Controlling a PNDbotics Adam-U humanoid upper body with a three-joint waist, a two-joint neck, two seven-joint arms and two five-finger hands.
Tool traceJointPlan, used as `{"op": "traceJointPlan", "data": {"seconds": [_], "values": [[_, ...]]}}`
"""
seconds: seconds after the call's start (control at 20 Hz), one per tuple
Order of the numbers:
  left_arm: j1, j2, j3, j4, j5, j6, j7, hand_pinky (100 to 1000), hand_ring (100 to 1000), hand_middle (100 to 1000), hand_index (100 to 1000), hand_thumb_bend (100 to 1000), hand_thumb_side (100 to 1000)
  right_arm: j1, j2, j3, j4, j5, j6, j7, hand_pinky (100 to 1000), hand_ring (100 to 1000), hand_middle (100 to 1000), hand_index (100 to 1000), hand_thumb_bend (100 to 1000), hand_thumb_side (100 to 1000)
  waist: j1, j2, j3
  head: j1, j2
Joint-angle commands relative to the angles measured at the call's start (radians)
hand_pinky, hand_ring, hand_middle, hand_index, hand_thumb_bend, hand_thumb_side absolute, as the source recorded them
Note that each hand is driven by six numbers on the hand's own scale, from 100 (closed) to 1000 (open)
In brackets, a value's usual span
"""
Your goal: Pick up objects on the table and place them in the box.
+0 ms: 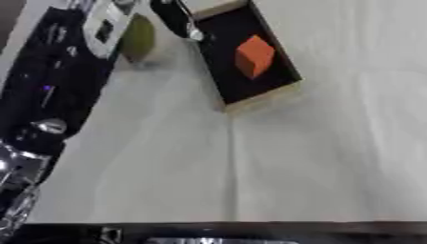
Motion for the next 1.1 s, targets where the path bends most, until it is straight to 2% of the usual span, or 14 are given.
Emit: {"op": "traceJointPlan", "data": {"seconds": [0.05, 0.2, 0.4, 0.65, 0.9, 1.1], "values": [[0.007, 0.112, 0.034, -0.064, 0.055, 0.028, -0.021, 910, 872, 820, 915, 563, 197, -0.002, -0.034, -0.014, -0.015, 0.008, 0.000, -0.009, 856, 802, 715, 889, 100, 624, -0.003, -0.030, 0.006, -0.014, 0.006], [0.044, 0.182, 0.057, -0.087, 0.085, 0.057, -0.033, 912, 873, 822, 917, 573, 202, -0.001, -0.036, -0.015, -0.015, 0.011, -0.001, -0.012, 856, 802, 716, 888, 100, 623, -0.008, -0.029, 0.015, -0.021, 0.005], [0.083, 0.236, 0.075, -0.085, 0.102, 0.084, -0.049, 913, 876, 825, 918, 584, 204, 0.001, -0.037, -0.015, -0.015, 0.013, -0.003, -0.014, 856, 802, 715, 888, 100, 622, -0.014, -0.029, 0.023, -0.024, 0.002], [0.111, 0.257, 0.085, -0.032, 0.081, 0.107, -0.072, 914, 880, 827, 922, 600, 211, 0.000, -0.034, -0.013, -0.015, 0.013, -0.002, -0.013, 856, 802, 715, 888, 100, 622, -0.020, -0.028, 0.027, -0.020, 0.004], [0.137, 0.273, 0.091, 0.038, 0.041, 0.107, -0.096, 927, 894, 849, 931, 576, 100, 0.002, -0.029, -0.014, -0.015, 0.014, -0.001, -0.013, 857, 802, 714, 889, 100, 622, -0.022, -0.024, 0.025, -0.018, 0.003], [0.148, 0.277, 0.097, 0.087, 0.041, 0.093, -0.122, 933, 901, 860, 933, 573, 100, 0.000, -0.026, -0.014, -0.015, 0.013, 0.002, -0.012, 857, 802, 713, 889, 100, 622, -0.023, -0.022, 0.025, -0.018, 0.003]]}}
